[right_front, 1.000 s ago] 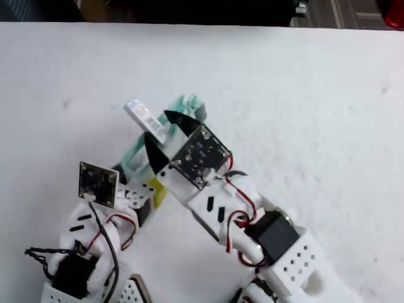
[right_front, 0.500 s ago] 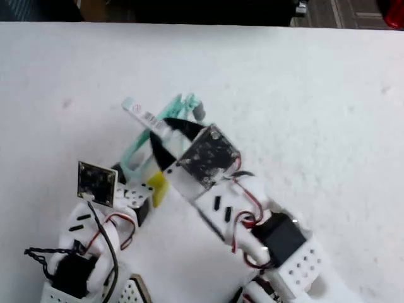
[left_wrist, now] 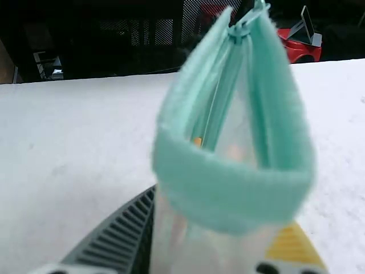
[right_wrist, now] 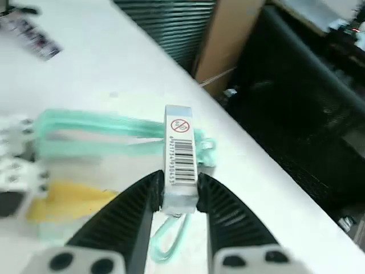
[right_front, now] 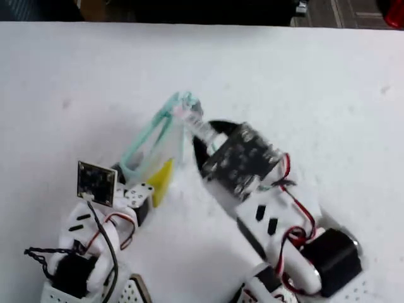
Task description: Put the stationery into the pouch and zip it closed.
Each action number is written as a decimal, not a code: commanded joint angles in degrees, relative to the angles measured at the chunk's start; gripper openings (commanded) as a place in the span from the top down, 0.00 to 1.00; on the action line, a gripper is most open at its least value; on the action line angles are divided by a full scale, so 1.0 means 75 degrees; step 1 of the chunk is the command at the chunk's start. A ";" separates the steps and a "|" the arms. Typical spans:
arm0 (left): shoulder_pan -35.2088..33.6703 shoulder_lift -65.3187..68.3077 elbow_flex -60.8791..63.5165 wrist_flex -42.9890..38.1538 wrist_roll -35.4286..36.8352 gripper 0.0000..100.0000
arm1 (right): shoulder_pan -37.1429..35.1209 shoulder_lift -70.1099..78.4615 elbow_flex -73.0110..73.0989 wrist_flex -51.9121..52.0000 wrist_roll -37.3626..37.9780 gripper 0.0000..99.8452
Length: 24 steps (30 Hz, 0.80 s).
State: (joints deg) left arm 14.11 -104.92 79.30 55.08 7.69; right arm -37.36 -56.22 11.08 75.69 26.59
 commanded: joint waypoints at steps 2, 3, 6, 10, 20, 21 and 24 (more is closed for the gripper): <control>0.0064 0.0006 0.0012 -0.0152 -0.0047 0.77 | -0.0627 0.1190 -0.2016 0.1600 0.0703 0.98; 0.0170 0.0006 0.0012 -0.0141 -0.0059 0.77 | -0.0627 0.1565 -0.2403 0.1905 0.0785 0.98; 0.0428 0.0006 0.0012 -0.0012 -0.0070 0.77 | -0.0615 0.2690 -0.3716 0.2878 0.0961 0.98; 0.0428 0.0006 0.0000 0.0000 -0.0070 0.77 | -0.0275 0.3464 -0.4478 0.3089 0.1090 0.98; 0.0416 0.0006 0.0000 -0.0023 -0.0070 0.77 | 0.0404 0.4085 -0.3739 0.3100 0.2227 0.98; 0.0416 0.0006 0.0000 -0.0023 -0.0070 0.77 | 0.0428 0.4085 -0.3645 0.3112 0.2297 0.98; 0.0463 0.0006 -0.0059 -0.0035 -0.0070 0.77 | 0.0486 0.3979 -0.3423 0.3112 0.2508 0.98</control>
State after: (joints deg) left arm 16.04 -104.92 79.30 55.16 7.69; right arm -34.90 -25.89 -15.65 97.32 43.38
